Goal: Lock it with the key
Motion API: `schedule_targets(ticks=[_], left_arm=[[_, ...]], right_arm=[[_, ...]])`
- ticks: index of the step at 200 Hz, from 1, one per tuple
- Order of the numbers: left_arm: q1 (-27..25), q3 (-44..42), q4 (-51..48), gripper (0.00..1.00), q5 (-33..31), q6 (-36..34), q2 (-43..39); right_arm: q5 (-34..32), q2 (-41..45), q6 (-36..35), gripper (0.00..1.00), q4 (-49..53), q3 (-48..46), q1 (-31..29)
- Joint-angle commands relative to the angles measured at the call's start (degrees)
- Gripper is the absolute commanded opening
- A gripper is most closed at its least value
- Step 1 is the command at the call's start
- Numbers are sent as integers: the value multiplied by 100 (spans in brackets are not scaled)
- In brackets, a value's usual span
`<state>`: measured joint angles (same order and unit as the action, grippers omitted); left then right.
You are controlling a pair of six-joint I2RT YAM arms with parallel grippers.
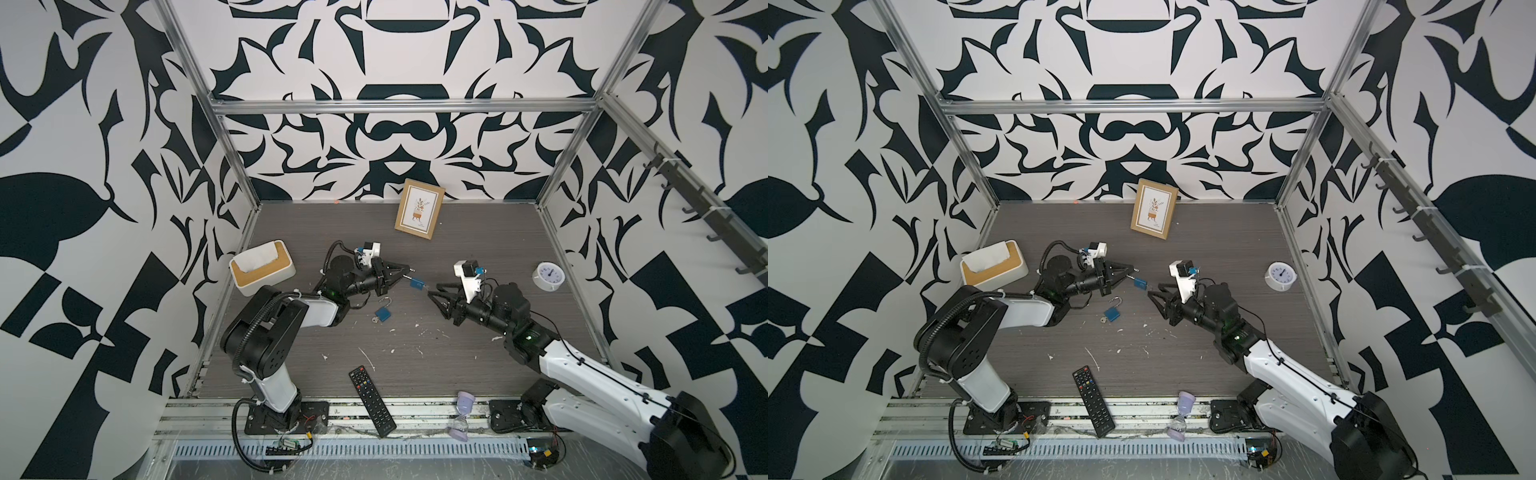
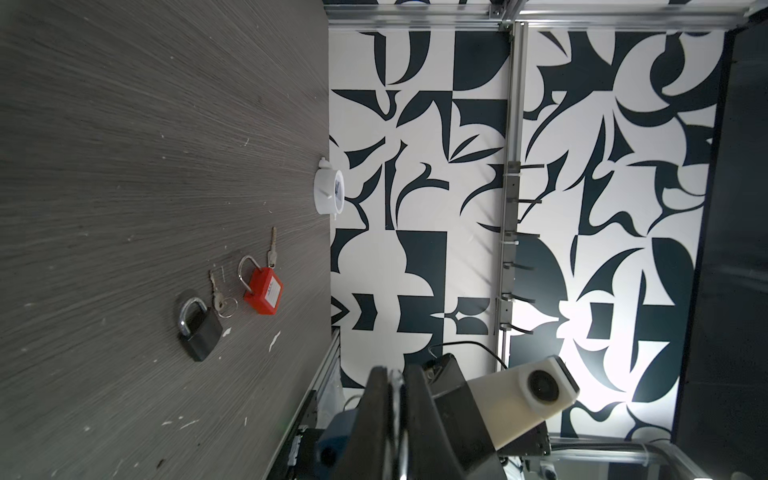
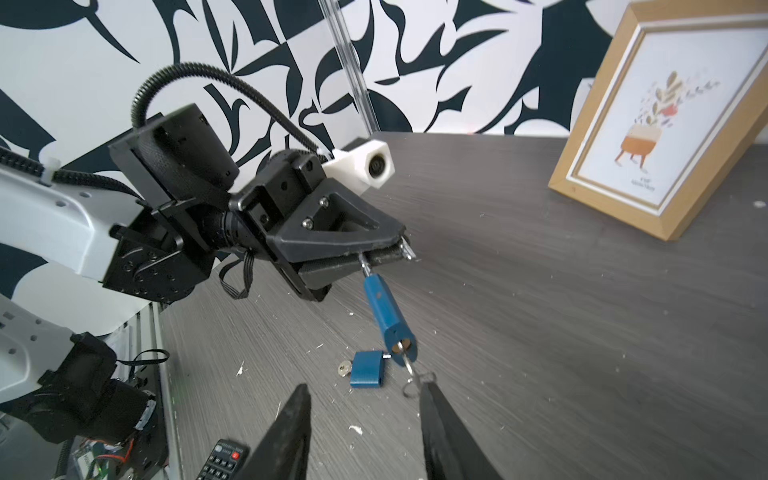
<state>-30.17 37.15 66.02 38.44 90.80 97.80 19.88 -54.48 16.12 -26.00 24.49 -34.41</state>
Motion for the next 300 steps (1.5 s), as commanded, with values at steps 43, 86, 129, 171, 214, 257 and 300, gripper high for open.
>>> schedule_targets(ticks=[43, 86, 129, 171, 214, 257, 300], left_arm=[[-68, -141, 986, 0, -39, 677, 11], [-67, -167, 1079, 0, 59, 745, -17], [-76, -191, 1192, 0, 89, 789, -7], [-69, -218, 1271, 0, 85, 793, 27], [-68, -217, 1351, 0, 77, 821, 62], [-68, -171, 1420, 0, 90, 850, 160], [-69, -147, 1431, 0, 98, 847, 169]], right_arm=[[182, -434, -957, 49, -1185, 226, -48], [134, -777, -927, 47, -1406, 249, -48], [226, -1019, -816, 37, -1444, 406, -49], [534, -1369, -643, 30, -1364, 639, -48], [590, -1421, -593, 31, -1333, 629, -48], [648, -1425, -492, 26, -1270, 579, -48], [631, -1460, -435, 18, -1259, 574, -48]])
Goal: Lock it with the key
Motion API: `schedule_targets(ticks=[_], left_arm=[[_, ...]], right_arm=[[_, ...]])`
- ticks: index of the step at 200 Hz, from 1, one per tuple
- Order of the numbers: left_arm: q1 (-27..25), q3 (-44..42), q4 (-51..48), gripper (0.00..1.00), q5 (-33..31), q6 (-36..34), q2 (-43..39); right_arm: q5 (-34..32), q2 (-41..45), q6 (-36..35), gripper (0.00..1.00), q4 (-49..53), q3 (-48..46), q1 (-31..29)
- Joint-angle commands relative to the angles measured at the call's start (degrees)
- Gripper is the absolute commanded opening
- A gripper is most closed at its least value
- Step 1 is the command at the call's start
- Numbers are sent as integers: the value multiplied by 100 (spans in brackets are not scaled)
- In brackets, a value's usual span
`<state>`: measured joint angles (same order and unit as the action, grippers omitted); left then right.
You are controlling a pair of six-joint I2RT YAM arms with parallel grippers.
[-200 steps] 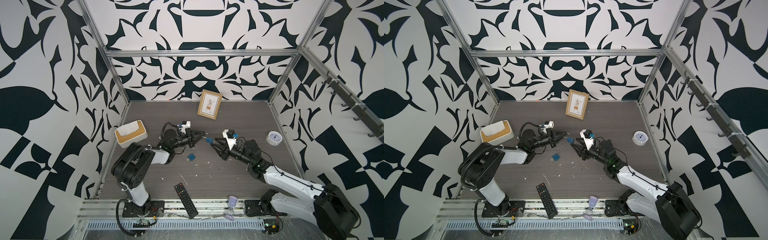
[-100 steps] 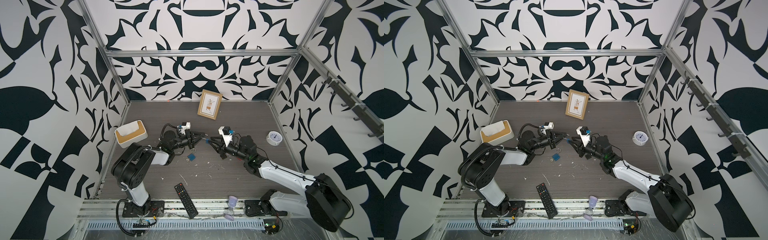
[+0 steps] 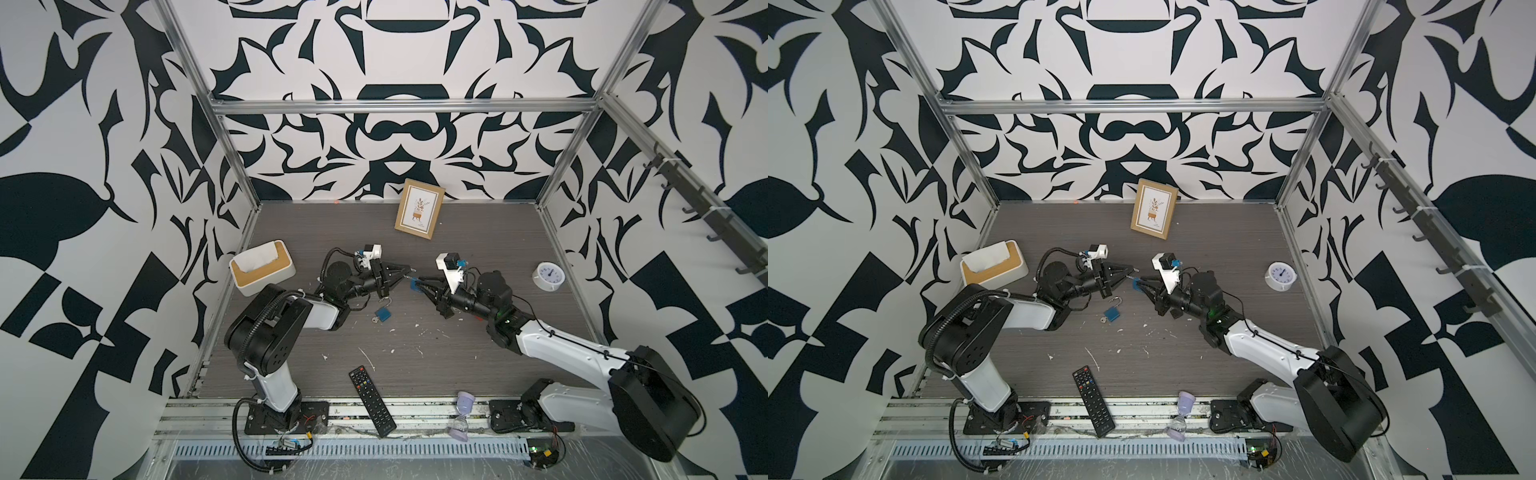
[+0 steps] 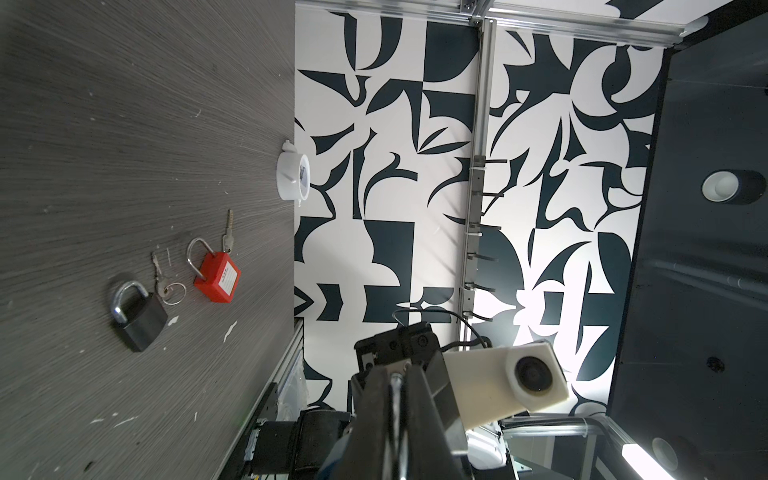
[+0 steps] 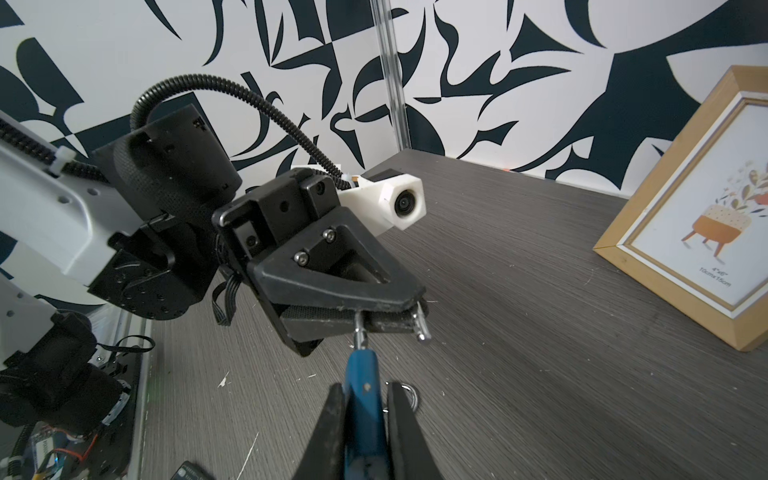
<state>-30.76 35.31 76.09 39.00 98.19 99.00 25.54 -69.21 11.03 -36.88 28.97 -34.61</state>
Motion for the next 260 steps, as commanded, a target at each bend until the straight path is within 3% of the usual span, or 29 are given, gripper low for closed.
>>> schedule_targets(ticks=[1, 33, 95, 110, 128, 152, 155, 166, 168, 171, 176, 198, 218, 242, 260], left_arm=[[-9, 37, 423, 0, 39, 110, 45], [-14, 33, 419, 0, 42, 112, 39], [-17, 82, 434, 0, 56, 113, 33], [-13, 84, 441, 0, 50, 116, 40], [-16, 117, 441, 0, 59, 99, 61], [145, 375, 492, 0, 366, -86, 200], [194, 433, 508, 7, 458, -142, 225], [380, 561, 437, 53, 675, -391, 278], [420, 570, 410, 71, 695, -437, 280], [457, 581, 340, 86, 729, -529, 280], [574, 592, 219, 99, 754, -692, 282], [880, 701, -532, 100, 970, -1699, 235], [914, 738, -1231, 99, 995, -2705, 75], [856, 799, -1954, 99, 1048, -3864, -188], [759, 791, -2010, 100, 1127, -4294, -348]], right_arm=[[56, 13, 79, 19, -170, 131, -28], [59, -48, 145, 25, -62, 179, -31], [94, -30, 177, 24, -60, 135, -28], [100, -22, 189, 22, -18, 140, -28], [216, -22, 196, 0, 50, 165, -28], [289, 62, 462, 0, 375, 268, -1], [279, 90, 502, 0, 463, 291, 5], [171, 236, 684, 0, 954, 421, 20], [125, 268, 724, 0, 1073, 464, 28], [59, 318, 791, 0, 1250, 529, 35], [-40, 398, 958, 0, 1569, 631, 57], [-72, 575, 1908, 0, 2893, 1176, 296], [424, 562, 2779, 0, 3529, 1523, 464], [1024, 576, 3885, 0, 3616, 1628, 560], [1288, 599, 4660, 0, 3195, 1503, 601]])
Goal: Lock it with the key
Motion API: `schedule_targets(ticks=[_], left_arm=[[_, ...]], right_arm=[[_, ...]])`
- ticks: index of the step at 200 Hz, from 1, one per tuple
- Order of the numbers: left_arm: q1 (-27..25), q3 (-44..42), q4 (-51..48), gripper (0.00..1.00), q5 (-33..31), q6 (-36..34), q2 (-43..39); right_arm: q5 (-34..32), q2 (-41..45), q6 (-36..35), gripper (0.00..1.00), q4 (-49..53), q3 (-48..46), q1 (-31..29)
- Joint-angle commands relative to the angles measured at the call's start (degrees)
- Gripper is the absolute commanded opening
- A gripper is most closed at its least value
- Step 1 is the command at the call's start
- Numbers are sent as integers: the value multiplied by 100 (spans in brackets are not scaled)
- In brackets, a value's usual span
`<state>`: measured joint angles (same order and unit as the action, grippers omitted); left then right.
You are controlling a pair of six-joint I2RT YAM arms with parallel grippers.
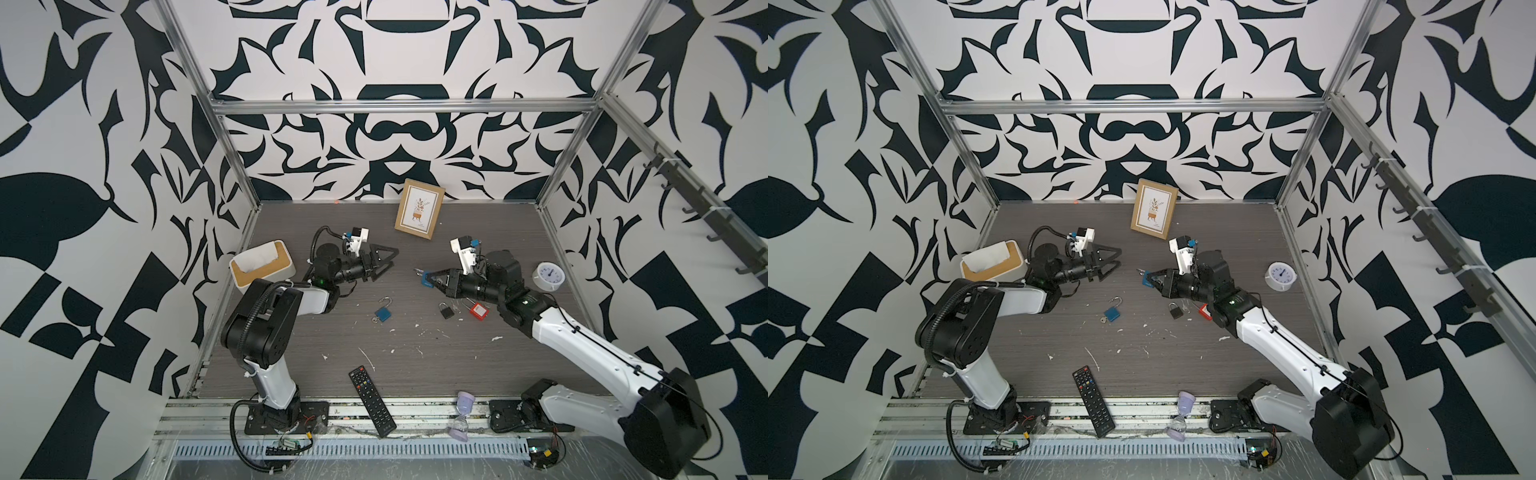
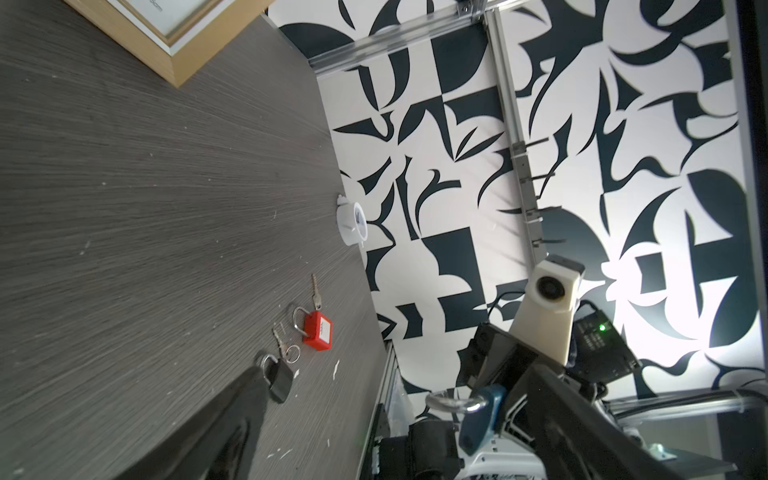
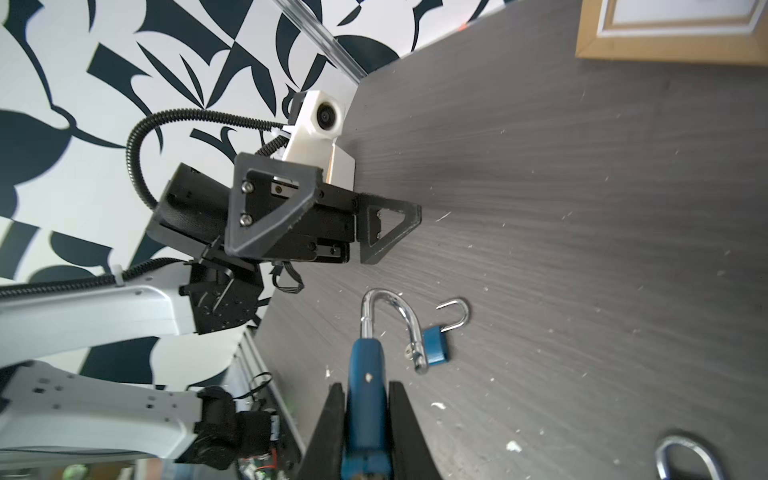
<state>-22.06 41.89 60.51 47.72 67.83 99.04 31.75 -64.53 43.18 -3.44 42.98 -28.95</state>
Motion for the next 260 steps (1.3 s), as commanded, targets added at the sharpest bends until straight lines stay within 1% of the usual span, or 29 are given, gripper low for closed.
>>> schedule_targets(ticks=[1, 11, 22, 44, 52, 55, 57, 72, 90, 111, 127, 144, 150, 163, 171, 195, 222, 237, 260], left_arm=[[-112, 134, -452, 100, 264, -1265, -356], [-183, 142, -329, 100, 337, -1288, -385], [-297, 151, -184, 96, 414, -1209, -383], [-540, 234, -74, 87, 571, -1022, -297], [-602, 221, 18, 86, 558, -935, -264], [-618, 203, 85, 86, 555, -890, -259], [-631, 192, 126, 83, 559, -854, -244], [-658, 105, 520, 74, 594, -557, -171], [-652, 21, 1067, 66, 652, -124, -59], [-658, 13, 1400, 49, 663, 198, 68], [-655, 17, 1446, 43, 653, 257, 102], [-654, 30, 1446, 41, 676, 283, 110], [-658, 44, 1446, 39, 690, 296, 124], [-657, 46, 1446, 37, 694, 307, 137], [-667, 31, 1446, 35, 706, 318, 137], [-674, 12, 1446, 21, 696, 346, 150], [-676, 6, 1446, 9, 670, 353, 134], [-680, -22, 1446, 0, 630, 345, 65], [-705, -159, 1429, 0, 487, 278, -135]], right_arm=[[671, 137, 1486, 0, -192, 95, 41], [755, 127, 1822, 0, -499, 19, 66], [850, 42, 2138, 0, -782, -15, 103], [890, -127, 2348, 0, -1092, -35, 126], [908, -186, 2421, 0, -1225, -52, 135], [922, -209, 2434, 0, -1275, -45, 143], [934, -227, 2439, 0, -1293, -49, 144], [942, -285, 2443, 0, -1404, -52, 175], [947, -312, 2425, 0, -1474, -79, 231], [931, -340, 2364, 0, -1517, -115, 301], [938, -352, 2320, 0, -1537, -138, 371], [959, -367, 2286, 0, -1606, -190, 448], [970, -371, 2273, 0, -1635, -193, 467], [1015, -384, 2222, 0, -1713, -218, 500], [1037, -385, 2174, 0, -1779, -236, 496], [1094, -358, 1892, 0, -1801, -267, 504], [1238, -315, 1571, 0, -1939, -336, 504], [1388, -284, 1185, 0, -1925, -349, 504], [1558, -223, 594, 0, -1971, -461, 562]])
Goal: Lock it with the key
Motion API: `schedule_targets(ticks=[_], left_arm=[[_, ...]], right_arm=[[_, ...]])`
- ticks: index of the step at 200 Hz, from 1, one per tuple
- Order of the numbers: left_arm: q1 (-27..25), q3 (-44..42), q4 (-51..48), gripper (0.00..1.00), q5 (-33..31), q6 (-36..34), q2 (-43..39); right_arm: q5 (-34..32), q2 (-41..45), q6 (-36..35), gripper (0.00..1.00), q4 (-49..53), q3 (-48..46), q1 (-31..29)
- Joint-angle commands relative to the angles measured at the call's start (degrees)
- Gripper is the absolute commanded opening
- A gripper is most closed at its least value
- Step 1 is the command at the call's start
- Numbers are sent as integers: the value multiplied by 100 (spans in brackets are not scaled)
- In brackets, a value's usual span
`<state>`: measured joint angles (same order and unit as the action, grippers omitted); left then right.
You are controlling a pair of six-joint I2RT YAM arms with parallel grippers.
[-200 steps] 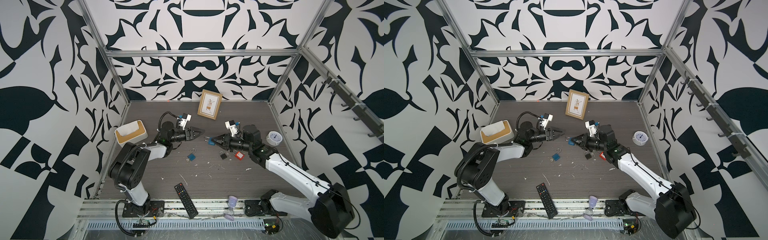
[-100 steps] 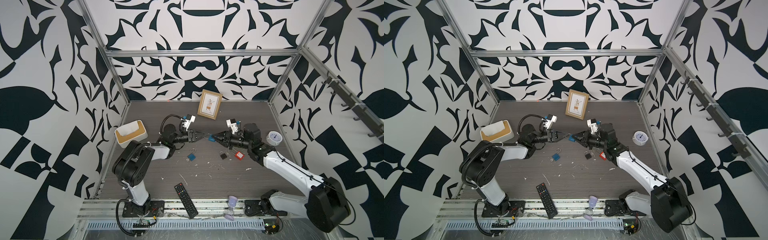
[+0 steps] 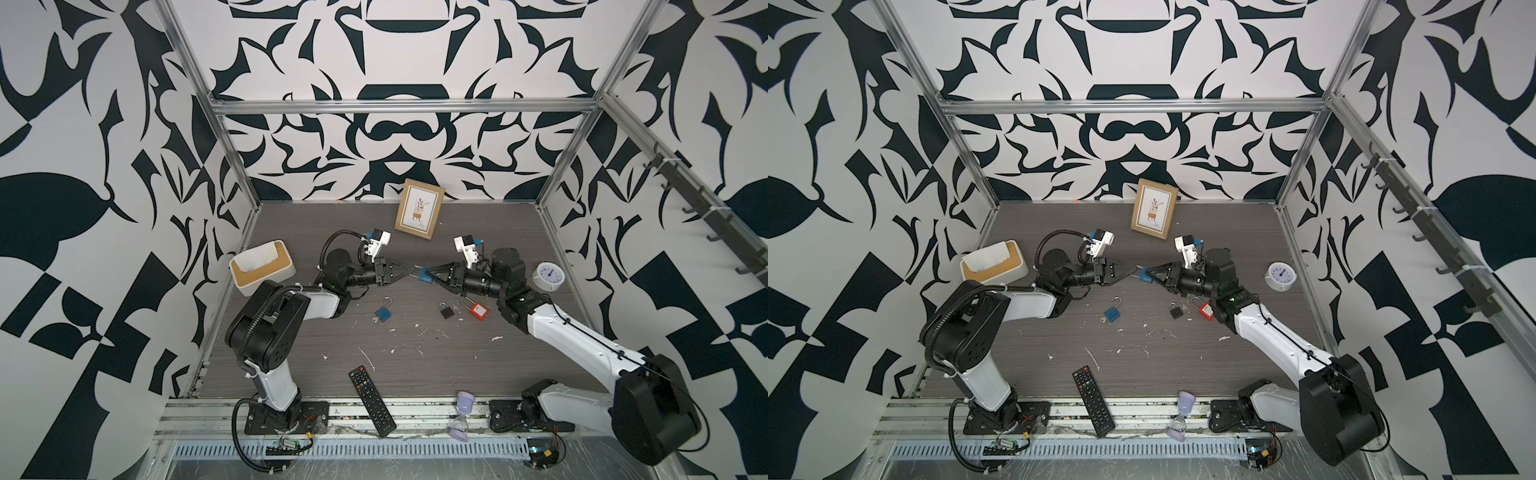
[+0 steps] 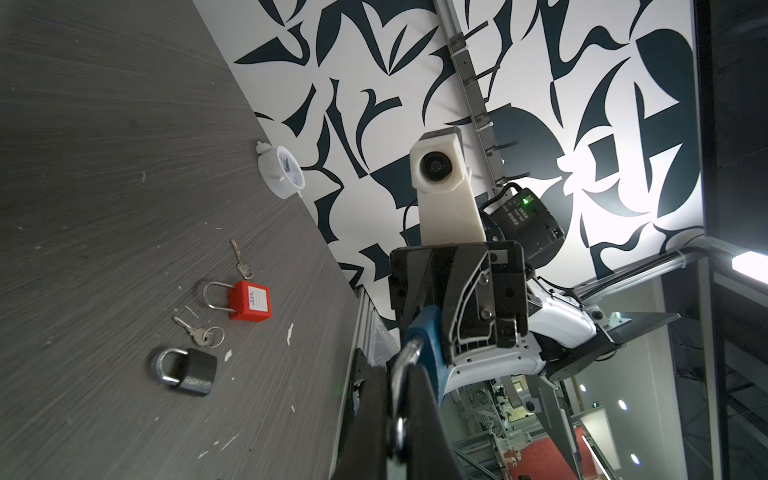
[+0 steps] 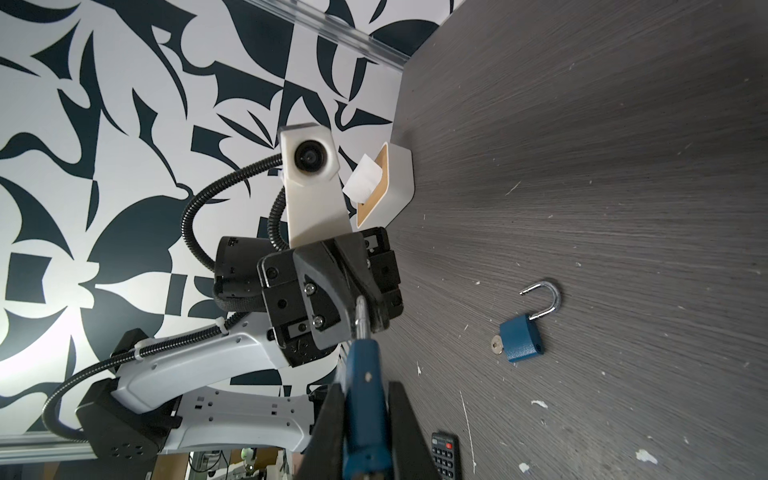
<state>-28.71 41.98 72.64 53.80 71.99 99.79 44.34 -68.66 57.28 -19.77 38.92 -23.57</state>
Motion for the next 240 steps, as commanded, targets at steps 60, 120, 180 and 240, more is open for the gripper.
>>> schedule_targets(ticks=[60, 120, 180, 240], left_arm=[[-425, -670, 5, 0, -559, -702, -798], [-1173, -528, -1114, 0, -937, -1618, -1102], [-1546, -351, -559, 0, -769, -1292, -793], [-1981, -197, -217, 0, -453, -1108, -631]], right_arm=[[634, 391, -1624, 0, -1032, -538, 41], [1018, 226, -938, 0, -1707, -613, 37], [799, 189, -1055, 0, -1746, -586, 37], [623, -112, -1165, 0, -1868, -353, 37]])
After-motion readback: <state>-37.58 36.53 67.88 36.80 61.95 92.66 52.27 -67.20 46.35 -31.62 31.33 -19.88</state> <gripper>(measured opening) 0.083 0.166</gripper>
